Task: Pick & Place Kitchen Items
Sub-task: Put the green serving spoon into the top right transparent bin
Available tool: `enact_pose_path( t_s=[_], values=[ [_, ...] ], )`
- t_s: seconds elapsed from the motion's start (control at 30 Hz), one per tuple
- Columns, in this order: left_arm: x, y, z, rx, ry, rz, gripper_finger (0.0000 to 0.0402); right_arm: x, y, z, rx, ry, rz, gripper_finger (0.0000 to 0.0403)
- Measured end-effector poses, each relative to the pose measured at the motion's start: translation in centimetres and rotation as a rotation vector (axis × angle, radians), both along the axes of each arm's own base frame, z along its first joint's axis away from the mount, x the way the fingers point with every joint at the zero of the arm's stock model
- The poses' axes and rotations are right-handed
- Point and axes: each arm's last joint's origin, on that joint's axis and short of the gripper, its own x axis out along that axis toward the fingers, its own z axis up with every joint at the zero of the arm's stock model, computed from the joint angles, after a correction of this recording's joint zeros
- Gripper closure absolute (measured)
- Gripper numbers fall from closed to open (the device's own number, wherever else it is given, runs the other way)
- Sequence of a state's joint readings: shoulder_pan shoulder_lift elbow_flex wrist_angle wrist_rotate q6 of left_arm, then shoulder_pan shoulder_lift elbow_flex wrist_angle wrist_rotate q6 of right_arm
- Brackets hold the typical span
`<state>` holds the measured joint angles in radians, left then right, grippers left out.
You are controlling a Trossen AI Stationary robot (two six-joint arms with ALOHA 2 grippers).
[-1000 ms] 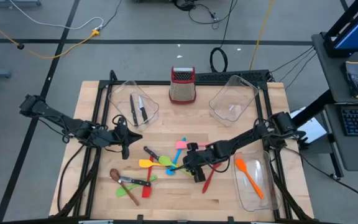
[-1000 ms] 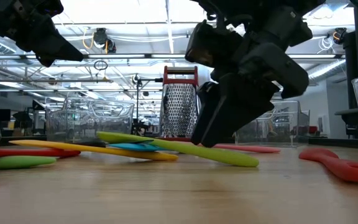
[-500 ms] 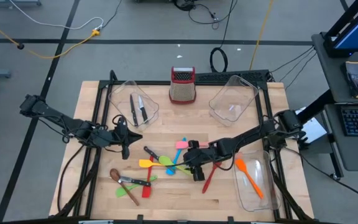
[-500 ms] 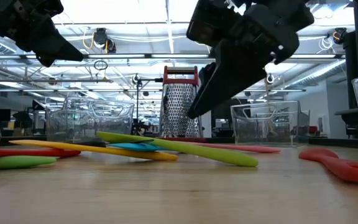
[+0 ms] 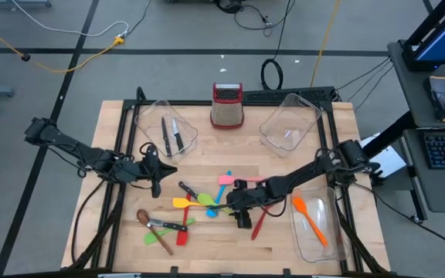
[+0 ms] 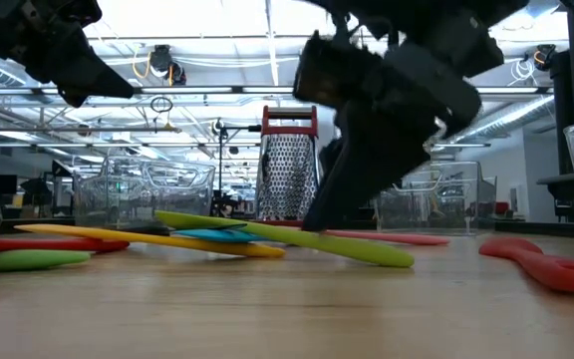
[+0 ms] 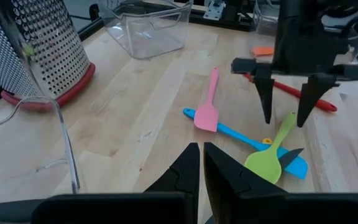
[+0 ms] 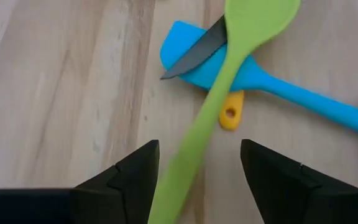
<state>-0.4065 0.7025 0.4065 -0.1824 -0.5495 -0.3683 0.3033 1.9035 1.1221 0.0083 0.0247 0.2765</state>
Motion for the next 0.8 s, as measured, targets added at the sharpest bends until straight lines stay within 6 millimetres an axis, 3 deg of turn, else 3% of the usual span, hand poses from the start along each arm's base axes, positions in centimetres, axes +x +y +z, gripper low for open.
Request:
enact_pose_path(
  t_s=[0.43,0.8],
  values=[
    [0.0,0.0,0.0,0.0,0.0,0.001,0.0378,0.5,0.1,-2.8,0.001,0.048,-0.037,0.0194],
    [0.0,0.0,0.0,-0.002,-0.001,0.002,0.0378,0.6,0.3,-2.8,-0.007,0.027,-0.067,0.031]
  ],
)
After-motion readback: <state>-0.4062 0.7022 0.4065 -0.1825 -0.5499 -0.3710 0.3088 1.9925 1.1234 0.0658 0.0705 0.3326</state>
